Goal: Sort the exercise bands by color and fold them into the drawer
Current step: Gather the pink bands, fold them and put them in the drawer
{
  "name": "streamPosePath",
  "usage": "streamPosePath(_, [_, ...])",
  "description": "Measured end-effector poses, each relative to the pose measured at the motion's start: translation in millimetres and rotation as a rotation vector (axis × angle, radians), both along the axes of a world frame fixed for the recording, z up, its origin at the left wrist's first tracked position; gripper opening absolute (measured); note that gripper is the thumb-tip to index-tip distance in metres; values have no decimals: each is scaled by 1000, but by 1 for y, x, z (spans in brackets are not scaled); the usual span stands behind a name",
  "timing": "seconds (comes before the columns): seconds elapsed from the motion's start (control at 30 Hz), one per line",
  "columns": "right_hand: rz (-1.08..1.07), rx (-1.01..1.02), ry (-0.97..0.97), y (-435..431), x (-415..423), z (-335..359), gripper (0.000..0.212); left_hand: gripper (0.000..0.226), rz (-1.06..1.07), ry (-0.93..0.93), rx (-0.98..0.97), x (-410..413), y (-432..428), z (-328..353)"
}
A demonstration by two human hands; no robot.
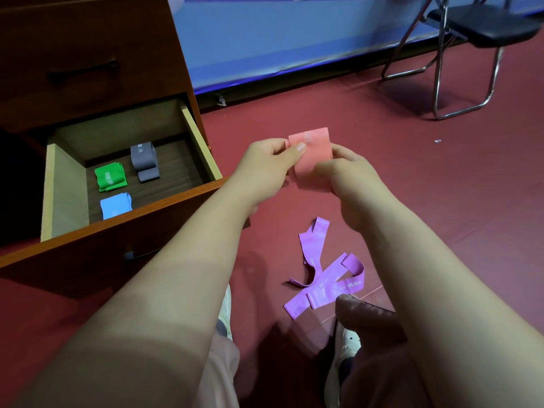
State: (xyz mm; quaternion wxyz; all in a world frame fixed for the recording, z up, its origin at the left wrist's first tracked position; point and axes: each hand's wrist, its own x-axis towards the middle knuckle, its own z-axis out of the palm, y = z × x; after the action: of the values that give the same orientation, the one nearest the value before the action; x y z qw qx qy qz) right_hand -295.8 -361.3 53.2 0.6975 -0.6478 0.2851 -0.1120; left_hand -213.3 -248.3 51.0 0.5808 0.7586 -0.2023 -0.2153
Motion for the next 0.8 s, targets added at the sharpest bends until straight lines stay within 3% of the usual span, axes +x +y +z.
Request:
streamPosePath(0.17, [49, -63, 111, 4, 0, 0, 18, 28, 54, 66, -62, 0, 1, 2])
streamPosePath(0.47, [130, 32, 92, 9, 0, -2, 21, 28, 154, 151, -29, 2, 2, 1])
streamPosePath(0.63, [135, 72, 111, 10, 1, -3, 23, 14, 205, 128, 31, 2, 4, 3])
streamPosePath(0.8, [193, 150, 88, 12, 2, -3, 22, 16, 214, 195, -54, 1, 5, 3])
